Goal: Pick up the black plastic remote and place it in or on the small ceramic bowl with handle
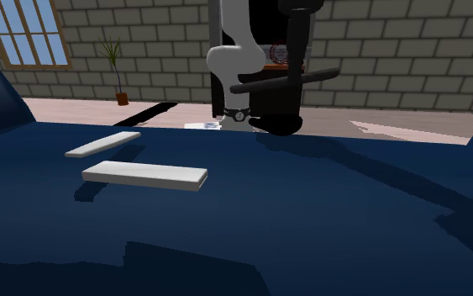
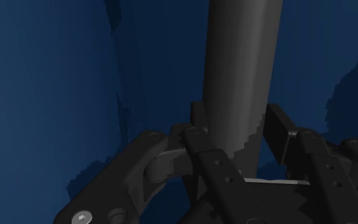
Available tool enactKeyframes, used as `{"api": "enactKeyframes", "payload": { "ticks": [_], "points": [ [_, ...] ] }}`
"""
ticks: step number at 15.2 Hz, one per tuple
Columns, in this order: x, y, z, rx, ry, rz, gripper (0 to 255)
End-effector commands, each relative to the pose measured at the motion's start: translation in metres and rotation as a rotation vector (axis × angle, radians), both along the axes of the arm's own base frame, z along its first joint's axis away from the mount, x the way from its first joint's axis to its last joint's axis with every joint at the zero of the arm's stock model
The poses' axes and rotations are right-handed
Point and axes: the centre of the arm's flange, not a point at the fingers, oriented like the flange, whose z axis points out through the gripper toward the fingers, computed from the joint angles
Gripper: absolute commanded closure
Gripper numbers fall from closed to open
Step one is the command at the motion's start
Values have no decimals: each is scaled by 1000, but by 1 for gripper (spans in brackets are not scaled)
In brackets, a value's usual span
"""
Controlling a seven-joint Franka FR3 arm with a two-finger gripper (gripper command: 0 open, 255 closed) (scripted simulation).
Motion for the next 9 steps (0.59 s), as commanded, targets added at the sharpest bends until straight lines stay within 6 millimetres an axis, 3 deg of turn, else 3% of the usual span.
{"api": "enactKeyframes", "payload": {
  "ticks": [1, 9],
  "points": [
    [-27, 12, 0, -1, 0, 0, 255],
    [-123, 56, -3, -1, 0, 0, 255]
  ]
}}
